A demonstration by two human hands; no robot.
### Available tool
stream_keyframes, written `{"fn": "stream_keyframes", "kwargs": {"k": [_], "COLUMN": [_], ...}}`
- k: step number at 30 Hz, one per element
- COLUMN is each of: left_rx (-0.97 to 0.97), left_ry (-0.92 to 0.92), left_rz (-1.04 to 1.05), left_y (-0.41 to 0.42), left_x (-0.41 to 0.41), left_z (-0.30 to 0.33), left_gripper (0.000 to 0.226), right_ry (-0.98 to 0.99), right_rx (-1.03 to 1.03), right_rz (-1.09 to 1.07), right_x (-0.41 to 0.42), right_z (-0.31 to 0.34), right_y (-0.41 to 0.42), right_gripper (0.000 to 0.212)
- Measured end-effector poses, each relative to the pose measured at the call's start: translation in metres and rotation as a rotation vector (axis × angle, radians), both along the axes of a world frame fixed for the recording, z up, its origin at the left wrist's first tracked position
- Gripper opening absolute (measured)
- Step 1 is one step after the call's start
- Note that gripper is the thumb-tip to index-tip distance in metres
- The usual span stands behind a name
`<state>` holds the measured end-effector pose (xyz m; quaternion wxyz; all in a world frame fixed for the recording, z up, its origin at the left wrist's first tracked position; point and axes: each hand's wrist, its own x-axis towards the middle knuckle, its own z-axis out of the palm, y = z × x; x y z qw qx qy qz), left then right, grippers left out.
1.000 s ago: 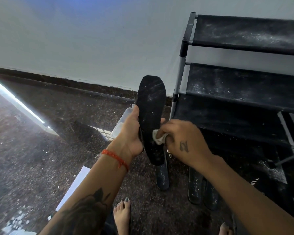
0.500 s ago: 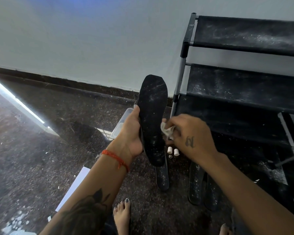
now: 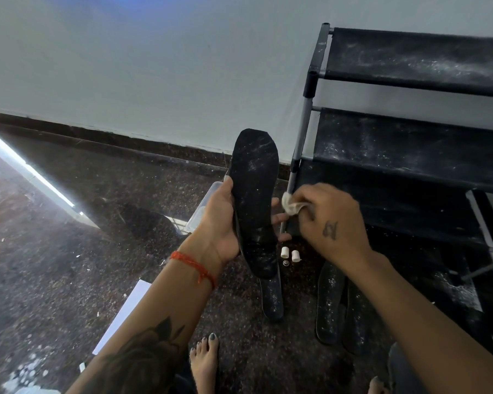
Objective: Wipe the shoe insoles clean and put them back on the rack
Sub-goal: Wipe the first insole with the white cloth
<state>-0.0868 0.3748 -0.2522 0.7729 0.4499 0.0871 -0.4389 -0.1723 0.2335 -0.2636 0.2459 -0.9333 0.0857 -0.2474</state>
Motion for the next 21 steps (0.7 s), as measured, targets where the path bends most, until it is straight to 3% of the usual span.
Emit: {"fn": "stream_keyframes", "kwargs": {"k": [2, 4, 9, 12, 15, 17, 21], "left_rx": [-0.014, -0.020, -0.066, -0.041, -0.029, -0.034, -0.002], "left_ry": [-0.009, -0.026, -0.112, -0.106, -0.095, -0.102, -0.168], "left_rz": [0.000, 0.009, 0.062, 0.029, -0.036, -0.048, -0.010], "left_y": [0.001, 0.000, -0.007, -0.008, -0.006, -0.005, -0.009], "left_x": [0.000, -0.002, -0.007, -0.009, -0.012, -0.013, -0.013], "left_z": [0.000, 0.002, -0.001, -0.002, 0.001, 0.003, 0.000], "left_gripper": [0.065, 0.058, 0.053, 0.047, 0.046, 0.047, 0.053], "right_ry": [-0.140, -0.217, -0.054, -0.003, -0.063, -0.154, -0.184], "right_rx": [0.089, 0.156, 0.033, -0.087, -0.030, 0.038, 0.089], "right_rz": [-0.052, 0.030, 0.281, 0.149, -0.043, -0.083, 0.173], "right_x": [0.002, 0.003, -0.001, 0.005, 0.007, 0.008, 0.006], "right_z": [0.004, 0.008, -0.001, -0.002, 0.003, 0.006, 0.004], "right_y": [0.000, 0.012, 0.042, 0.029, 0.011, 0.007, 0.028], "right_gripper": [0.008, 0.005, 0.015, 0.027, 0.011, 0.012, 0.016]}}
